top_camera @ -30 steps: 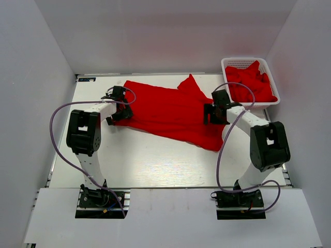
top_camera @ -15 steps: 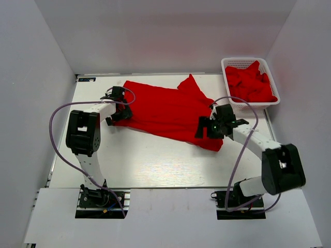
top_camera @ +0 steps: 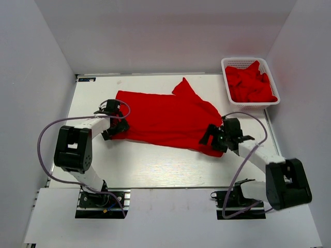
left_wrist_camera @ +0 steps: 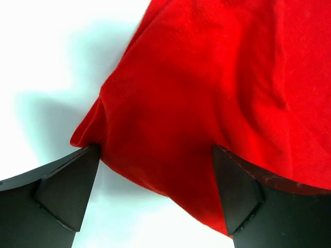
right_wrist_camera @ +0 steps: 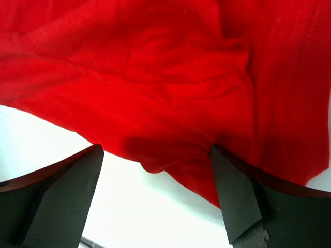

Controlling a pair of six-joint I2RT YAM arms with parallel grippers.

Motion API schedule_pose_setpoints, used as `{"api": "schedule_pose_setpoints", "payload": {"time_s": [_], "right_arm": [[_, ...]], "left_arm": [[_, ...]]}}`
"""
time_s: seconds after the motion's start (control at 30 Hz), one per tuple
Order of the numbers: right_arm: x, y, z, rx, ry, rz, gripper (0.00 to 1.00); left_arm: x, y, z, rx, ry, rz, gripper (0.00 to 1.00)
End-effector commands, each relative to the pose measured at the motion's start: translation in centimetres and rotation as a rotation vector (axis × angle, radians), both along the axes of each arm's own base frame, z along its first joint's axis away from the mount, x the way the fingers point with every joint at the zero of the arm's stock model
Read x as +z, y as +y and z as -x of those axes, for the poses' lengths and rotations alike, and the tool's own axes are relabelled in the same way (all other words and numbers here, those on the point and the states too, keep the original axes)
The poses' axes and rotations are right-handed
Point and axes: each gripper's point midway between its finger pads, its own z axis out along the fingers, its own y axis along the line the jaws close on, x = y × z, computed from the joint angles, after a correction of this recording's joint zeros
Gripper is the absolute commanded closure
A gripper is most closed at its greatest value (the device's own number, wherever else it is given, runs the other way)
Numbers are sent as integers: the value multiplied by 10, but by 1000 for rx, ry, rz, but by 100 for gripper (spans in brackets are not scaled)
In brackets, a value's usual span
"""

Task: Fold and stack the t-shirts
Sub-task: Fold the flattened tshirt in 1/3 of the way

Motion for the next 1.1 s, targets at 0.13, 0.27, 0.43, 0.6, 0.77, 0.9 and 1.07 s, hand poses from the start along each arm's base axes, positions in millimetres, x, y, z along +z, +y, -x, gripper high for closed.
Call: {"api": "schedule_pose_setpoints", "payload": {"time_s": [0.13, 0.27, 0.43, 0.6, 0.77, 0.9, 1.07], "right_arm": [[1, -37, 88, -159, 208, 79, 10], [36, -58, 81, -211, 105, 165, 10], [83, -39, 47, -9, -114, 142, 10], [111, -16, 4, 107, -253, 141, 10], [94, 20, -37, 249, -222, 214, 10], [79, 30, -69, 275, -233, 325, 10], [52, 45, -83, 341, -212, 398, 10]], "left_arm": [[-20, -9, 137, 92, 288, 112, 0], [4, -4, 153, 100, 205, 122, 0], [63, -12, 108, 23, -56, 168, 0], [109, -4, 53, 34, -194, 113, 0], [109, -5, 4, 16, -171, 64, 0], [94, 2, -19, 25, -117, -3, 0], [79, 11, -25, 48, -79, -43, 0]]}}
